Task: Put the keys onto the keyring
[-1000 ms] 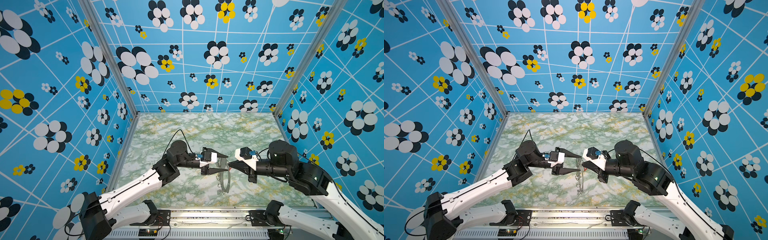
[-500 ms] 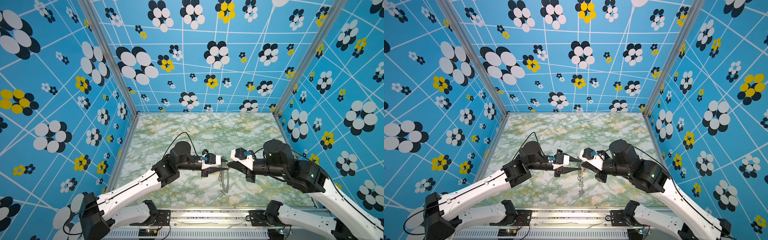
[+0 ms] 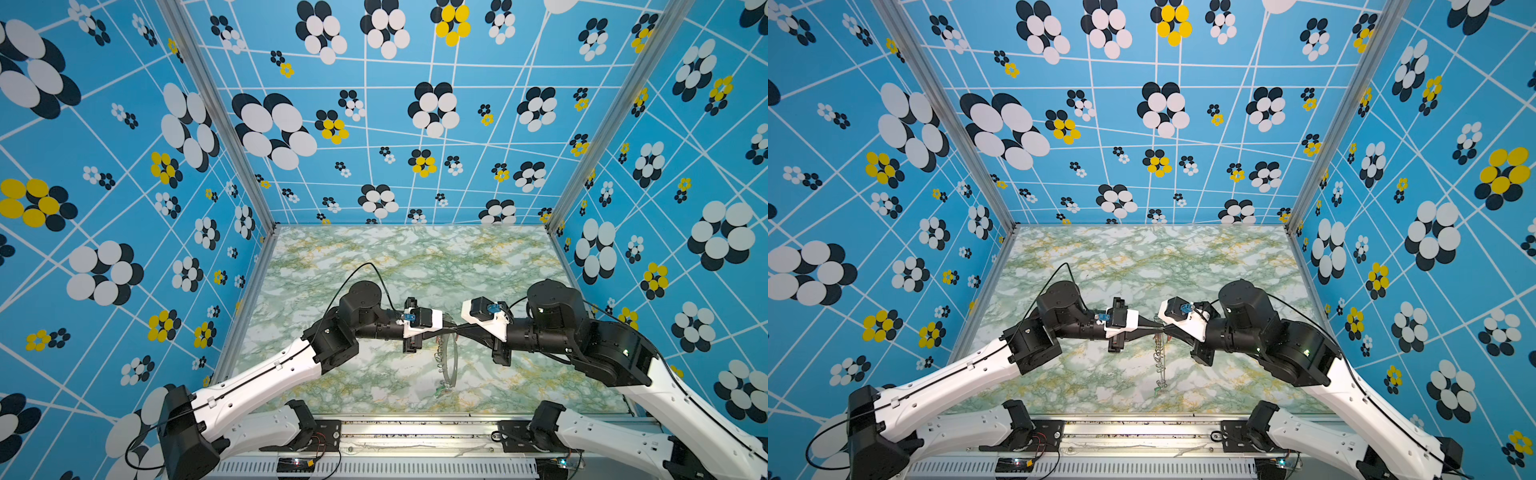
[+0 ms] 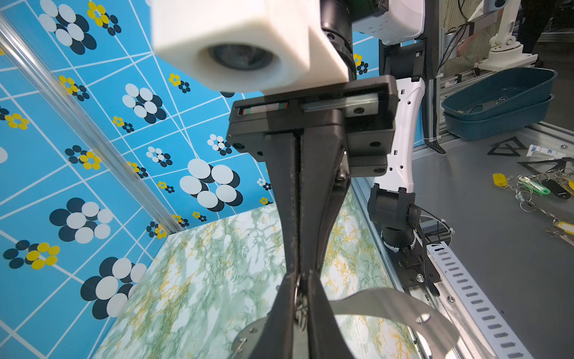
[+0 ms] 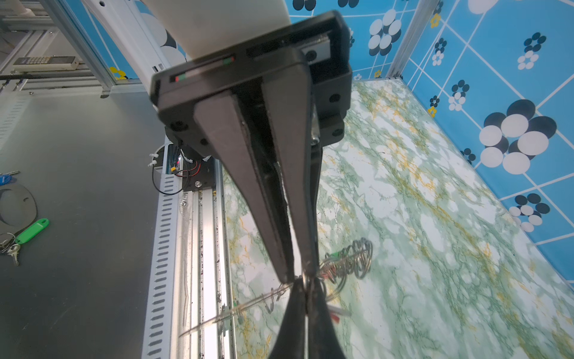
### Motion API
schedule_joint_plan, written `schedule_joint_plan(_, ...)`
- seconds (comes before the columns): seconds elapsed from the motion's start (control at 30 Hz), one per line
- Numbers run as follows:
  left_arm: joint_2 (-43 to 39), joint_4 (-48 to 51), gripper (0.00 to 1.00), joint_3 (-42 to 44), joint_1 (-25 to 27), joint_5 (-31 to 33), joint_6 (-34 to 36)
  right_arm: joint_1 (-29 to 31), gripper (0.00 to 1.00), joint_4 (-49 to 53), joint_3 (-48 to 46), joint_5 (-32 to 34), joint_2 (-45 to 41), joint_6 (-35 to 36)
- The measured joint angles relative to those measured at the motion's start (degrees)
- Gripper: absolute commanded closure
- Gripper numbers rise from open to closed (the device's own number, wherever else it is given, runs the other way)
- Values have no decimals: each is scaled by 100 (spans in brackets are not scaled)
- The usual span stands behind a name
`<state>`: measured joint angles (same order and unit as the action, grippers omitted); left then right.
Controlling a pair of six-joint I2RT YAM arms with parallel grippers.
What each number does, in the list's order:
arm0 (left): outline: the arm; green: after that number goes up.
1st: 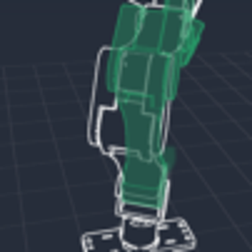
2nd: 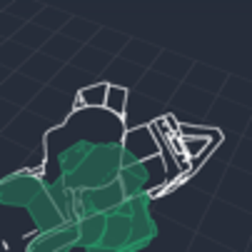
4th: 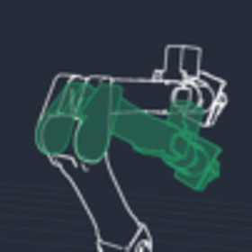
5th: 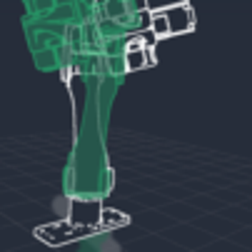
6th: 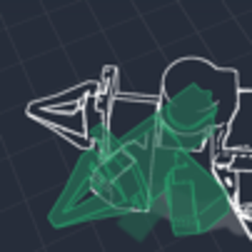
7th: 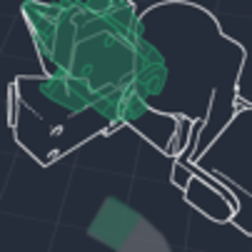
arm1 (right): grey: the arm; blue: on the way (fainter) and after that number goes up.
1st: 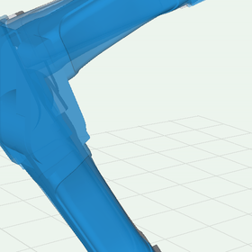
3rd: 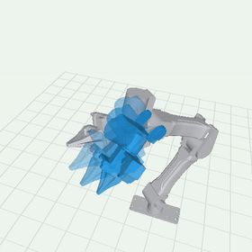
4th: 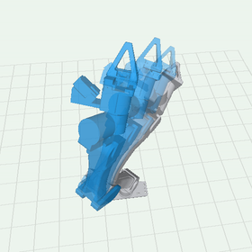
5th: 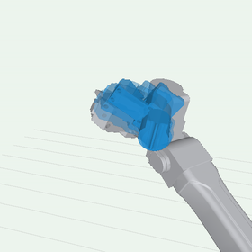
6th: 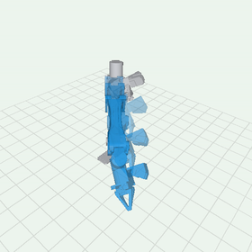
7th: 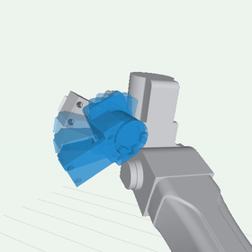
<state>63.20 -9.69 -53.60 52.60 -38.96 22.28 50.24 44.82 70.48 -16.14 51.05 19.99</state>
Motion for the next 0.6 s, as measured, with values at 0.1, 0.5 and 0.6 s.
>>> schedule_joint_plan(0.1, 0, 59, 80, -4, 4, 0, 46, 0, 100, -2, 0, -2, -4, 0)
schedule_joint_plan(0.5, 0, 168, 98, -4, 4, 116, 179, 0, 100, 9, 0, -46, -37, 2)
schedule_joint_plan(0.6, 0, 155, 100, -4, 4, 149, 149, 0, 100, 4, 0, -44, -42, 24)
